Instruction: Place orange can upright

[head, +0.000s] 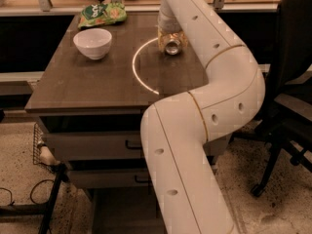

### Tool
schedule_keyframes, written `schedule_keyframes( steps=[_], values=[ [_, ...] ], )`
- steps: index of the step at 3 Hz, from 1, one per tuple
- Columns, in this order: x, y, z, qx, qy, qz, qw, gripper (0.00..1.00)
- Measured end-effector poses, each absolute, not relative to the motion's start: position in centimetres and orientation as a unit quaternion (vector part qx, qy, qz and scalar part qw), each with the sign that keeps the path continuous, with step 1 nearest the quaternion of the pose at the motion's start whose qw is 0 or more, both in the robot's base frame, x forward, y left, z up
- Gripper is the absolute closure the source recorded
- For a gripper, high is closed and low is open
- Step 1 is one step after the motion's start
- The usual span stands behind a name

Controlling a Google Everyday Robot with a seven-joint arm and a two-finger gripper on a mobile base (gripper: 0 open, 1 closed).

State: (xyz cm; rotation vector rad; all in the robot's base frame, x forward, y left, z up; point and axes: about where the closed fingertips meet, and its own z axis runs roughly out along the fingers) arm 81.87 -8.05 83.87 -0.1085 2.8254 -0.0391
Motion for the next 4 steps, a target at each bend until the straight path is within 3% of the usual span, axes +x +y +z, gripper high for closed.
schedule_keyframes(
  steps=[1, 2, 4],
  values=[
    [82.30, -7.87, 83.55, -0.039, 0.986, -0.012, 0.161, 0.95],
    [82.54, -7.77, 83.38, -0.039, 0.986, -0.011, 0.163, 1.00],
    [82.51, -7.77, 83.42, -0.039, 0.986, -0.011, 0.163, 1.00]
  ],
)
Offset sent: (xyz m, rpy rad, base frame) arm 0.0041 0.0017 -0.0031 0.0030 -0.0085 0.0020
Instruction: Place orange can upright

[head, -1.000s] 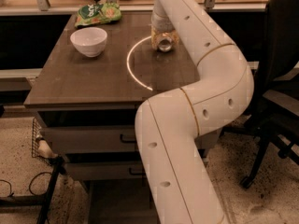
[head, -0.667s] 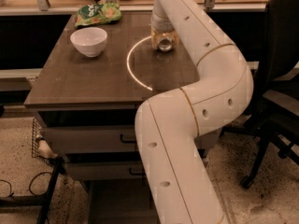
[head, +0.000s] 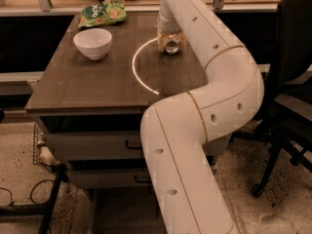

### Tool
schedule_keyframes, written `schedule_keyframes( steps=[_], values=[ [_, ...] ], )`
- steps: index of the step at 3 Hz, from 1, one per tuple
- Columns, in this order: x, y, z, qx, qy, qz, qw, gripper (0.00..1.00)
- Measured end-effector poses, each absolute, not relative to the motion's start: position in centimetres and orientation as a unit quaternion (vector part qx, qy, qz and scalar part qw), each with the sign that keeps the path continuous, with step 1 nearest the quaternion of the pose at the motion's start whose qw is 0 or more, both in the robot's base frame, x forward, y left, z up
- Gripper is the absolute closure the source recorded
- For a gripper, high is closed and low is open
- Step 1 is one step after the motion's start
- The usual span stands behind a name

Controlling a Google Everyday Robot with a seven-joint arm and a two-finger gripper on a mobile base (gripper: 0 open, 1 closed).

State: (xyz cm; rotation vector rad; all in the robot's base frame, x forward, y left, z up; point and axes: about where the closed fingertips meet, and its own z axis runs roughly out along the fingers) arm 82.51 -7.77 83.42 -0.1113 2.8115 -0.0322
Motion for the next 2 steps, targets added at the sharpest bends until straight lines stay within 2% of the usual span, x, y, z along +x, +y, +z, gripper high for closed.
schedule_keyframes(
  steps=[2],
  values=[
    [82.7, -9.8, 89.6, -0.017, 0.974, -0.032, 0.224, 1.00]
  ],
)
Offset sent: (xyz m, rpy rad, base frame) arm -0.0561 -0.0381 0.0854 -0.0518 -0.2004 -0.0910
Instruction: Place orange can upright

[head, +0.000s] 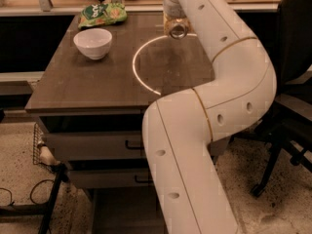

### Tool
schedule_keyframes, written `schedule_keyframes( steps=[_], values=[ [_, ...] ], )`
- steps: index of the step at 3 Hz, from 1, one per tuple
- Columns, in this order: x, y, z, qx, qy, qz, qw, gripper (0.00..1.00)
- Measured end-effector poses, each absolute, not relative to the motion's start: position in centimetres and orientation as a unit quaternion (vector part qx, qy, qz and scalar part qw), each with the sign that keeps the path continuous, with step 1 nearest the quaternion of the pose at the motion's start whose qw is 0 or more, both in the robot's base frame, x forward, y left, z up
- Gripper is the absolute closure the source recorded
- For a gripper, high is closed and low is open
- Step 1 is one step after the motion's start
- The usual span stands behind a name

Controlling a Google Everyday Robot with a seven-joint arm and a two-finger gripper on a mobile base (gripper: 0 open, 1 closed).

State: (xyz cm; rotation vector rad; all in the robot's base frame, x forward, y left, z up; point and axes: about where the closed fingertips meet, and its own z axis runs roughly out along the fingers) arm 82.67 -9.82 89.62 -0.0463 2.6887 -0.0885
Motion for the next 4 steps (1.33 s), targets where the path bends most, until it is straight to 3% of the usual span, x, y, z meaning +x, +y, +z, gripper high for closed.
schedule_keyframes(
  steps=[4],
  values=[
    [79.0, -15.0, 96.4, 0.030, 0.960, -0.121, 0.249, 1.00]
  ],
)
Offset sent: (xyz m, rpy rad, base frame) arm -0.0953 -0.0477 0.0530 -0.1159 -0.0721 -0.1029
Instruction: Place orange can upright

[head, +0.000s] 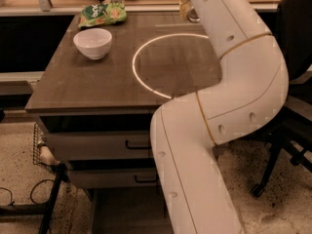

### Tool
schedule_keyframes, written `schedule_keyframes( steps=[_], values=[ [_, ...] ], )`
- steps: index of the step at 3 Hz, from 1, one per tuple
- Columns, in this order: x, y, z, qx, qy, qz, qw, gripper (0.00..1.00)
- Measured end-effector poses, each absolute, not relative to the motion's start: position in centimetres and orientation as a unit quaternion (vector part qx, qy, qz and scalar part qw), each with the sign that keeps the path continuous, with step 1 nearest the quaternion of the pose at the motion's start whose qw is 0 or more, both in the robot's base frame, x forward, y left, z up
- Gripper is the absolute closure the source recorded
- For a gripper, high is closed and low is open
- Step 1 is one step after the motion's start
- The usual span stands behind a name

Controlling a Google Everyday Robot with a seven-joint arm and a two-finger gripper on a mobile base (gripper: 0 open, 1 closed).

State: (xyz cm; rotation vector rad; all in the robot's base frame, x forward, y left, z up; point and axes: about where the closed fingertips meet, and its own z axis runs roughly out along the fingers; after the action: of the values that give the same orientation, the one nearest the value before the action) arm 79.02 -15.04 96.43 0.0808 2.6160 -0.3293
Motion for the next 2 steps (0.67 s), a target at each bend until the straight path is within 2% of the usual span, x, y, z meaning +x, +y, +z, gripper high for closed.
schedule_keyframes(
  steps=[1, 2],
  values=[
    [81.06, -13.68, 97.87, 0.014, 0.946, -0.114, 0.304, 1.00],
    [80.99, -13.58, 98.58, 0.008, 0.943, -0.114, 0.311, 1.00]
  ],
)
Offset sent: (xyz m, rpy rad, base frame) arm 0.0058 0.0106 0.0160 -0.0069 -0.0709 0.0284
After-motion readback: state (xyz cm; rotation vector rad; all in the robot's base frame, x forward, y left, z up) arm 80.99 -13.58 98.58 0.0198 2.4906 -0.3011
